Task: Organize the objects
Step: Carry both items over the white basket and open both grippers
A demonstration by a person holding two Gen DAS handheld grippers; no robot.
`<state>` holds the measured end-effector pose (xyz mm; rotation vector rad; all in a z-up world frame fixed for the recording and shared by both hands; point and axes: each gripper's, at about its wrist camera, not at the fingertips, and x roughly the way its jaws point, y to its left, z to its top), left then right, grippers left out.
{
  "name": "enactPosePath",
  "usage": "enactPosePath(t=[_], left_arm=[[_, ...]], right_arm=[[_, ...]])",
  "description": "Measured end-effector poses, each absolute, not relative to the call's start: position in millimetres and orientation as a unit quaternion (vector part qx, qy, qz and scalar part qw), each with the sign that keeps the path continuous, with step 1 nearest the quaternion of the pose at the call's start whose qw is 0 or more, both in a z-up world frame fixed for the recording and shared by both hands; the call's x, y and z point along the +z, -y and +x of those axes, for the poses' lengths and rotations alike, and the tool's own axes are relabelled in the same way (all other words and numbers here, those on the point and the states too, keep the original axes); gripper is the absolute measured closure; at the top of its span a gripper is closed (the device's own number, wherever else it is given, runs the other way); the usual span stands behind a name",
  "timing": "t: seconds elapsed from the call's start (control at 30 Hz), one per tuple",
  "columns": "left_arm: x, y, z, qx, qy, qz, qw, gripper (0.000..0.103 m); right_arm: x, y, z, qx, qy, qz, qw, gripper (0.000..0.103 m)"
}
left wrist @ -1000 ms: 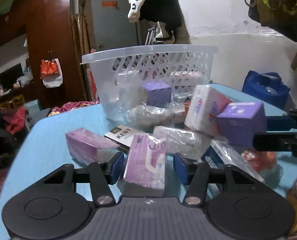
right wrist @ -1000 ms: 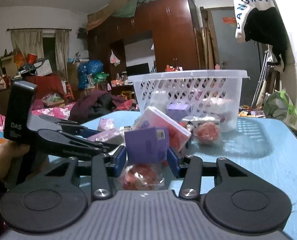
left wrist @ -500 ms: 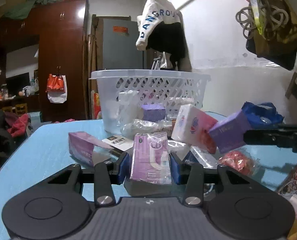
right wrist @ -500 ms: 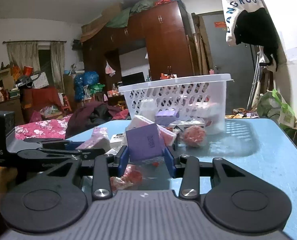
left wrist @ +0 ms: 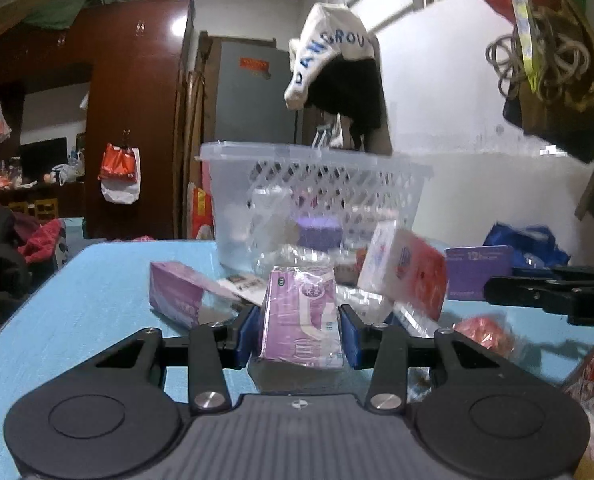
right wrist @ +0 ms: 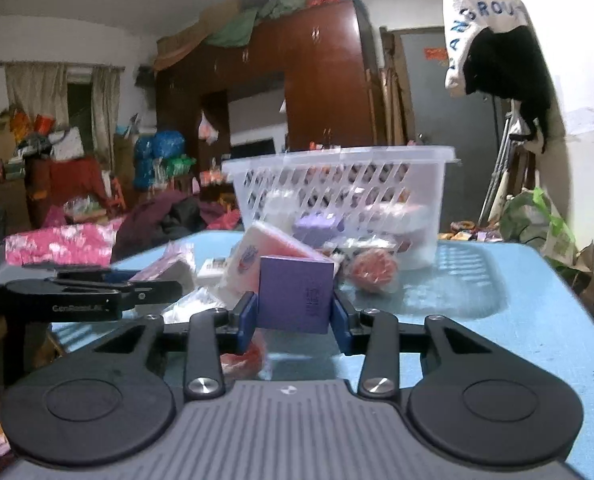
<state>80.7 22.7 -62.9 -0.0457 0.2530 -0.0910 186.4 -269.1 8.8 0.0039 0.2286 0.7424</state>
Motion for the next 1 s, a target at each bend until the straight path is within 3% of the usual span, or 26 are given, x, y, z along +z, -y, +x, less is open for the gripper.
enactPosePath(t=[0.23,0.43,0.5,0.63,0.67,0.7,0.73,0.77,0.8,0.9,1.0], left_arm=[[-45,-26,78,-0.066,-0.091,-0.061,0.992,0.056],[52,-28,144,-0.076,-0.045,-0.074,0.993,0.056],[83,-30,189,-0.058,-0.074,-0.085,0.992,0.056],[96,-36,257,-0.038,-0.132,-0.105,0.985,0.055],[93,-38,269,-0.038,-0.145,-0.108,0.983,0.053],[88,-38,280,-0.041,-0.161,-0.104,0.981,0.037],[83,-38,286,-0.036,-0.175,-0.098,0.979,0.014],[78,-38,286,-0.025,-0.178,-0.092,0.979,0.009],[74,-40,281,-0.014,-0.170,-0.088,0.981,0.008],[67,-49,252,-0.032,-0.134,-0.105,0.985,0.006],[47,-53,205,-0.063,-0.124,-0.116,0.983,0.006]], right_arm=[[30,290,186,0.367,-0.071,0.052,0.926,0.060],[109,263,225,0.381,0.008,0.037,0.924,0.060],[132,245,248,0.361,0.014,0.002,0.932,0.060],[143,223,296,0.344,-0.023,-0.023,0.938,0.060],[141,220,304,0.342,-0.030,-0.023,0.939,0.057],[139,217,311,0.339,-0.036,-0.028,0.940,0.048],[135,214,314,0.333,-0.041,-0.037,0.941,0.038],[132,212,315,0.321,-0.043,-0.040,0.945,0.016],[130,213,312,0.314,-0.041,-0.040,0.948,0.006],[123,228,295,0.324,-0.038,-0.024,0.945,0.000],[106,245,274,0.348,-0.066,0.010,0.935,0.000]])
